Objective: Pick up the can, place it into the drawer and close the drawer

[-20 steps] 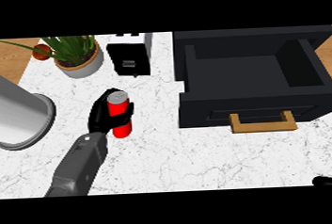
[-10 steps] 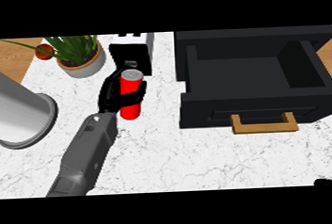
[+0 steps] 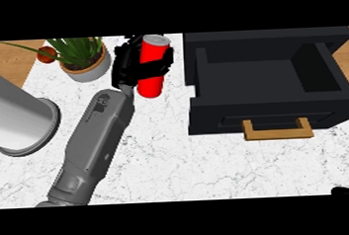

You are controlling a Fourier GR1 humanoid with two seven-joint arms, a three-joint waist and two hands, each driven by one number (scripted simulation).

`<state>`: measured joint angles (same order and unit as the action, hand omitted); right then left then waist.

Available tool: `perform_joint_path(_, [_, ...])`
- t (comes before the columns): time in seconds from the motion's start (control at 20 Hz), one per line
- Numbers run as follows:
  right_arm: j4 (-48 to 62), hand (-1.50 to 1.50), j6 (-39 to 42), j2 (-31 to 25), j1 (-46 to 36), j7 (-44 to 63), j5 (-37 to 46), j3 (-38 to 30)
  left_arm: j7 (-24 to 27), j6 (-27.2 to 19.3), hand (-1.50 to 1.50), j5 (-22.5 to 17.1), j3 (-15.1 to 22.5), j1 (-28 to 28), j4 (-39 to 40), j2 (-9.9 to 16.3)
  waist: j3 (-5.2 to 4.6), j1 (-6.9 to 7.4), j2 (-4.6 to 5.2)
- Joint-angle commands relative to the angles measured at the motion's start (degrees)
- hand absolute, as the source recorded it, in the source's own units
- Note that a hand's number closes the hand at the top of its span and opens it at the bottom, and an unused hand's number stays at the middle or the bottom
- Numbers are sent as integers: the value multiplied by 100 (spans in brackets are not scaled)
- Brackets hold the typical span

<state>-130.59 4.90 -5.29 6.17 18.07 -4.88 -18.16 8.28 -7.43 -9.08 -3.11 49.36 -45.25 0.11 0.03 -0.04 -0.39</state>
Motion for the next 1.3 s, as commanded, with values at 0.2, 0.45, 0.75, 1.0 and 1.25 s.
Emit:
perform_joint_path(0.2, [131, -150, -27, 45, -31, -45, 123, 20, -1396, -1050, 150, -212, 979, 670, -1086, -11, -1, -22, 21])
perform_joint_path(0.45, [234, -150, 85, -29, -54, -337, 1, -130, -1955, -1174, 150, -190, 860, 1549, -748, 49, 0, -69, 39])
perform_joint_path(0.75, [-209, -150, -36, -184, -255, 294, -267, -244, -2086, -1480, 150, -295, 858, 2713, 238, -10, 1, -174, 61])
perform_joint_path(1.0, [283, -150, -85, -107, -470, -18, 102, -17, -2046, -1757, 150, -712, 1167, 3349, 845, -10, 4, -207, 80])
perform_joint_path(1.25, [-46, -150, -30, -83, -377, 142, -101, 16, -1940, -2059, 150, -1115, 1528, 3718, 1543, -11, 9, -389, 102])
